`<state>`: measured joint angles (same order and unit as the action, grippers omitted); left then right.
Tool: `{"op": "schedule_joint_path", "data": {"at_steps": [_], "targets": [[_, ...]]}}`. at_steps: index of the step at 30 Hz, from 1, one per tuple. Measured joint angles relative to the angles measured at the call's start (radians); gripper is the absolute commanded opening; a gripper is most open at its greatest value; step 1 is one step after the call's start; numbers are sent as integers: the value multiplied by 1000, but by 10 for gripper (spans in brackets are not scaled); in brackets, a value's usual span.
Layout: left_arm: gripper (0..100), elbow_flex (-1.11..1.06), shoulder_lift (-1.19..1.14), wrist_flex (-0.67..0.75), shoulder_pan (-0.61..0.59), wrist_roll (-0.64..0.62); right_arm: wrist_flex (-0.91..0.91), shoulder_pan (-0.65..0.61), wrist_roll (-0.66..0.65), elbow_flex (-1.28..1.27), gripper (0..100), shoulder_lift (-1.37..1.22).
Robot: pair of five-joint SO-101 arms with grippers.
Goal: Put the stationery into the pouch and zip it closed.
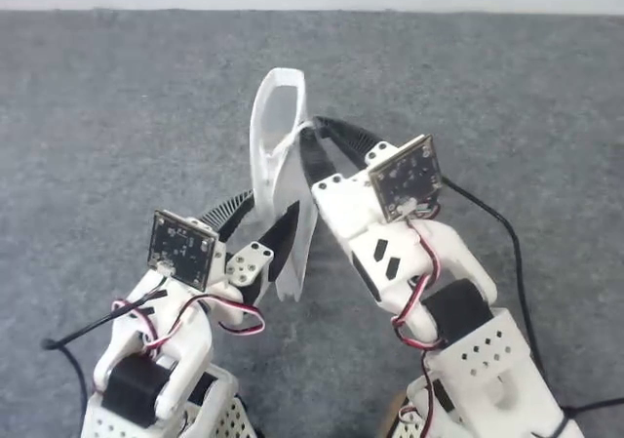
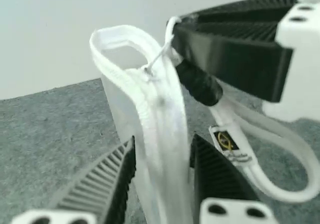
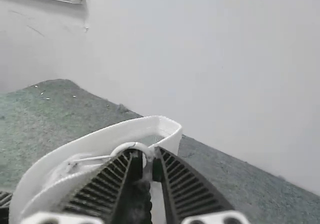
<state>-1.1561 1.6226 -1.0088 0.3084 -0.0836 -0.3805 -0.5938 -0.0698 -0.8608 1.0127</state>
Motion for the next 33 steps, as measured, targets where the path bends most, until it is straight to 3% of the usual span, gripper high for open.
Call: {"op": "schedule_joint_path", "data": {"at_steps": [4,10,33], "targets": [[153,0,0,35,-2,0,0,-3,0,0,7,0],[5,0,0,48,-2,-3,-26,-3,0,0,7,2],[6,-2,172,-63,5,31,107,14,0,8,9,-63]]}}
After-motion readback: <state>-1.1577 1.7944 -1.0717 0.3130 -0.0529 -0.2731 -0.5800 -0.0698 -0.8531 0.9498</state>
